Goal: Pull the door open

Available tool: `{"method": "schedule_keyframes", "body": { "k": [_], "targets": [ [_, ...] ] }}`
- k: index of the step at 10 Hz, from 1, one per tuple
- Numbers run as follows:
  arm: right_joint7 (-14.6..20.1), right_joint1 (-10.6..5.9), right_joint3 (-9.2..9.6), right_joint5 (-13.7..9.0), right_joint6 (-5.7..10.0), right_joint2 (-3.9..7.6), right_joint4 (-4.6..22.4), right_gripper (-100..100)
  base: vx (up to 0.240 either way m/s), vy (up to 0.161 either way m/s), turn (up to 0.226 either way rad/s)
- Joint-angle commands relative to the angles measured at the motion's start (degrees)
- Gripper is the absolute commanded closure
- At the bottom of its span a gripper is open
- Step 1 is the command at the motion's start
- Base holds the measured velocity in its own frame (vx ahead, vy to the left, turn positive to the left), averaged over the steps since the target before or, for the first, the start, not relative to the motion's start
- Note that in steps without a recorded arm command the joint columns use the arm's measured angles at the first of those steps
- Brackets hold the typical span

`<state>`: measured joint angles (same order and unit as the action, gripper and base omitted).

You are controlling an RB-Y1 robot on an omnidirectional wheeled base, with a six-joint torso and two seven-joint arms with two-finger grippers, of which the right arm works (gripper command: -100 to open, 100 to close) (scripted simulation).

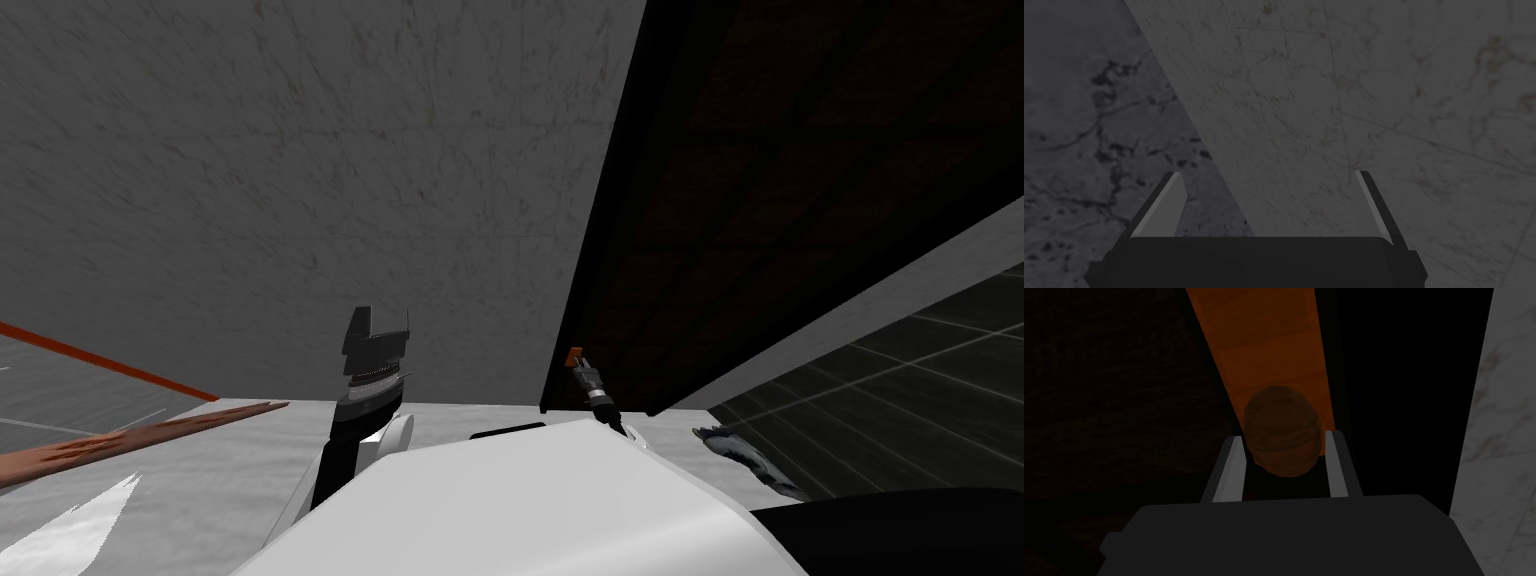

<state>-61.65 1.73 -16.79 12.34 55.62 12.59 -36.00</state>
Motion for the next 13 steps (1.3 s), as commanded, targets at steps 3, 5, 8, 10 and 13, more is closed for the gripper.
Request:
{"method": "schedule_keyframes", "body": {
  "k": [3, 5, 8, 10, 13],
  "targets": [
    [4.99, 0.1, 0.56, -0.15, 0.21, 0.13, 0.14, 100, -0.012, 0.002, -0.013],
    [8.46, 0.1, 1.01, -0.29, 0.39, 0.32, 0.2, 100, -0.008, 0.001, -0.016],
    [12.47, 0.1, 1.59, -0.46, 0.63, 0.56, 0.28, 100, -0.008, 0.002, -0.016],
    [15.28, 0.11, 1.88, -0.55, 0.75, 0.68, 0.32, 100, -0.013, 0.003, -0.016],
    [10.36, 1.94, 1.0, 0.7, 2.07, 1.51, -0.11, -100, -0.037, 0.043, -0.035]
  ]
}}
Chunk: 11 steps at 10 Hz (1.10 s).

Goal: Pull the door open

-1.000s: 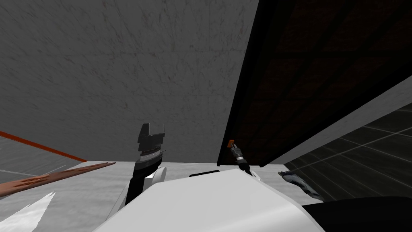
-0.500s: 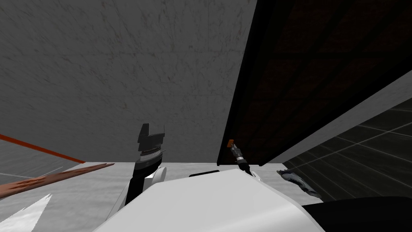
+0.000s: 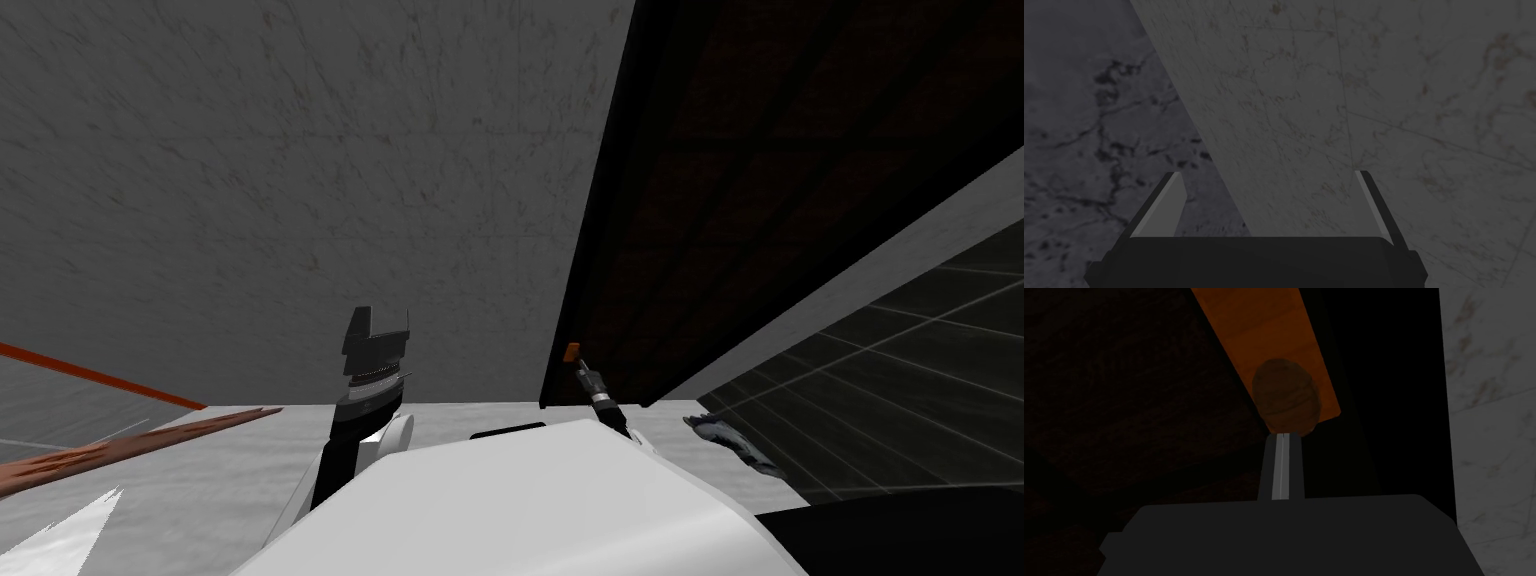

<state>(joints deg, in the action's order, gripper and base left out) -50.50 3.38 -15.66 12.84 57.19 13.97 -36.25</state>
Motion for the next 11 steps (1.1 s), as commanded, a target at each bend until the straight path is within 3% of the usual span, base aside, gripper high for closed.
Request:
{"method": "schedule_keyframes", "body": {
  "k": [1, 9, 10, 11],
  "targets": [
    [-2.01, 0.87, -0.36, 0.61, 0.99, 0.43, 0.04, -100, -0.039, 0.046, -0.033],
    [-11.78, 5.56, -2.21, 3.97, 5.0, 2.77, -0.81, -100, -0.047, 0.051, -0.037],
    [-10.97, 4.85, -2.1, 3.68, 4.88, 2.69, -0.11, -100, -0.019, 0.025, -0.012],
    [-12.91, 3.43, -1.56, 1.62, 3.55, 2.46, 0.49, -100, 0.037, -0.038, 0.164]
  ]
}}
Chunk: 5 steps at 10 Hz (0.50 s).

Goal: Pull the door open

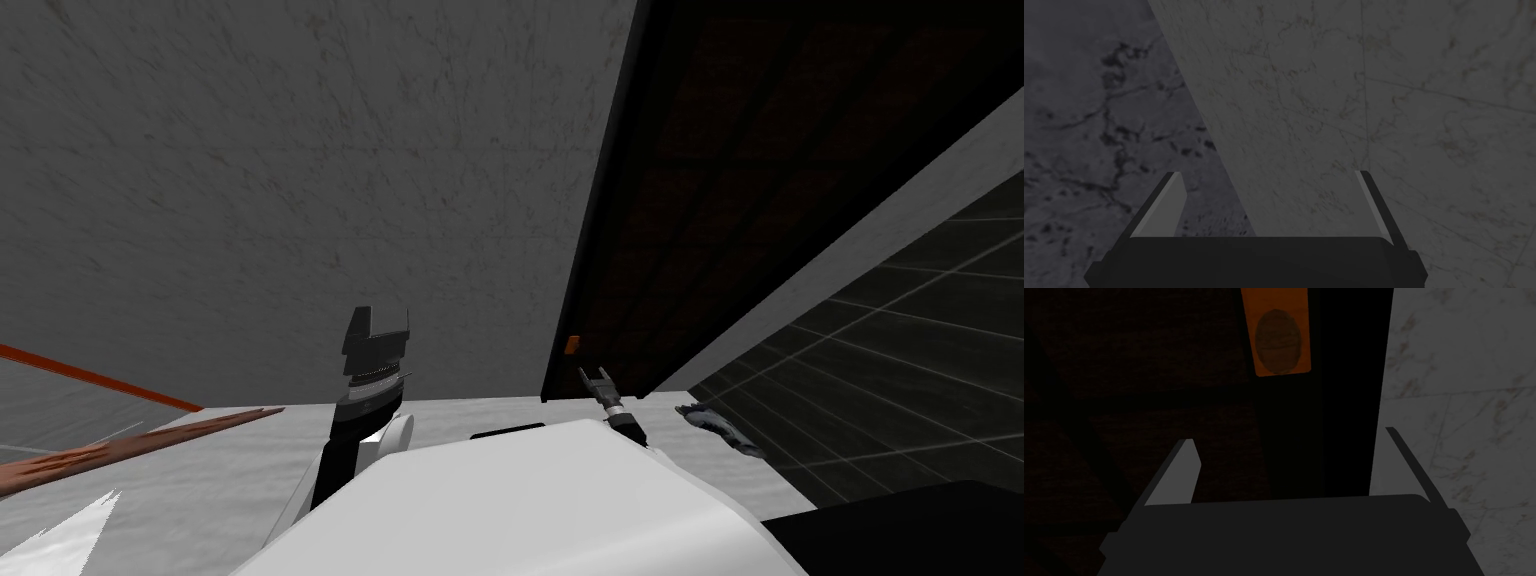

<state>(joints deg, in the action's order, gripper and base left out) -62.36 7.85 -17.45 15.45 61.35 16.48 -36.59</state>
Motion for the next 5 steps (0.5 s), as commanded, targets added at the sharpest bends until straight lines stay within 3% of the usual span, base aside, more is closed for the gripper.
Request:
{"method": "schedule_keyframes", "body": {
  "k": [1, 5],
  "targets": [
    [-1.61, -1.54, 0.43, -1.7, -1.11, -0.13, 1.03, -100, 0.073, -0.077, 0.159],
    [-5.57, -5.08, 1.79, -6.68, -4.59, -0.76, 2.41, -100, 0.119, -0.083, 0.128]
  ]
}}
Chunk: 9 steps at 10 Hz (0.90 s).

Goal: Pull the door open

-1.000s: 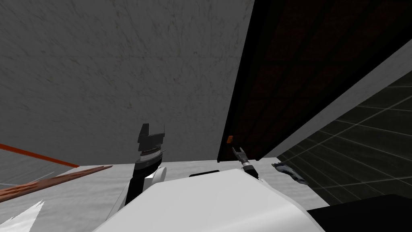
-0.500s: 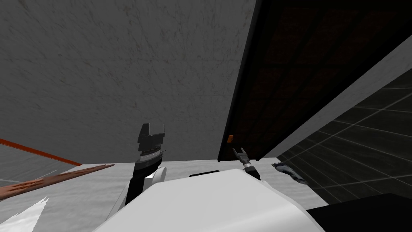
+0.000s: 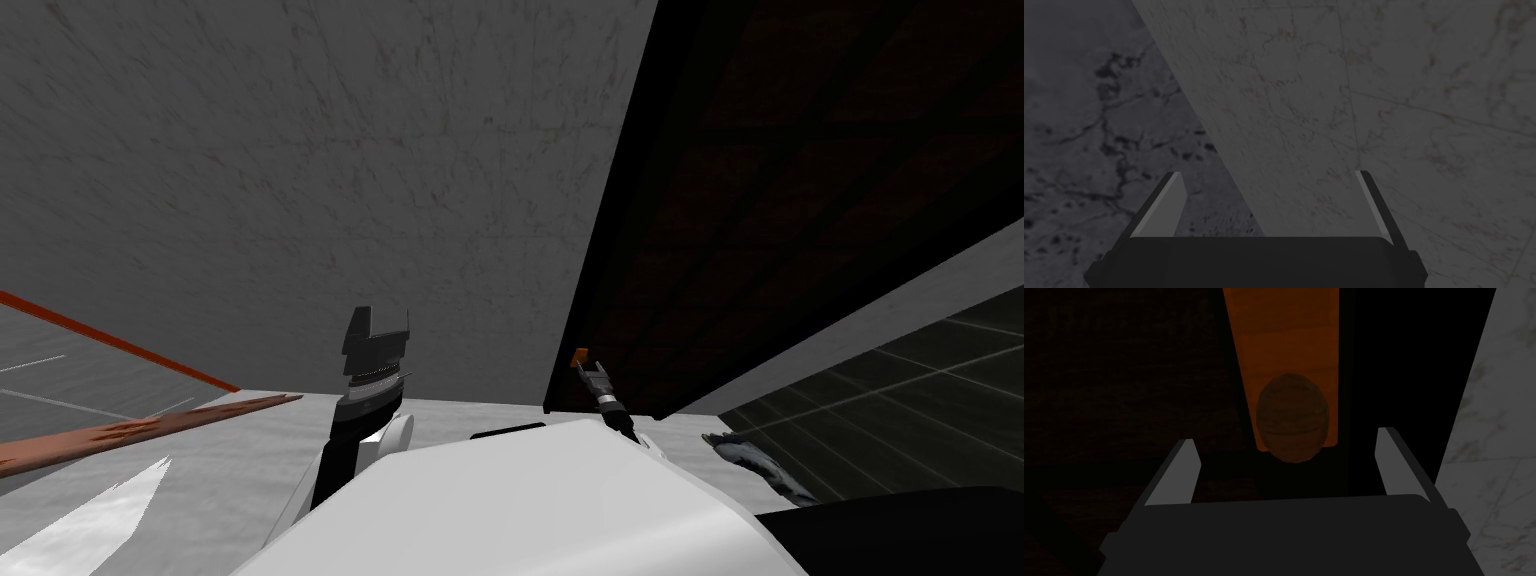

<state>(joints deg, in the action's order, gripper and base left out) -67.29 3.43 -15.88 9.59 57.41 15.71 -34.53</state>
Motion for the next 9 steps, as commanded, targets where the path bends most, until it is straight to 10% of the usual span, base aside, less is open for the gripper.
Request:
{"method": "schedule_keyframes", "body": {
  "k": [1, 2, 3, 9],
  "targets": [
    [-1.35, -1.3, 0.46, -1.71, -1.28, -0.1, 0.6, -100, 0.166, -0.047, 0.13],
    [-0.79, -0.55, 0.33, -1.03, -0.74, -0.16, 0.17, -100, 0.047, -0.01, -0.023],
    [-0.79, -0.55, 0.33, -1.03, -0.74, -0.16, 0.17, 100, -0.029, 0.013, 0.013],
    [1.29, -0.55, 0.35, -1.26, -0.81, -0.25, 0.15, 100, -0.01, -0.001, 0.005]
  ]
}}
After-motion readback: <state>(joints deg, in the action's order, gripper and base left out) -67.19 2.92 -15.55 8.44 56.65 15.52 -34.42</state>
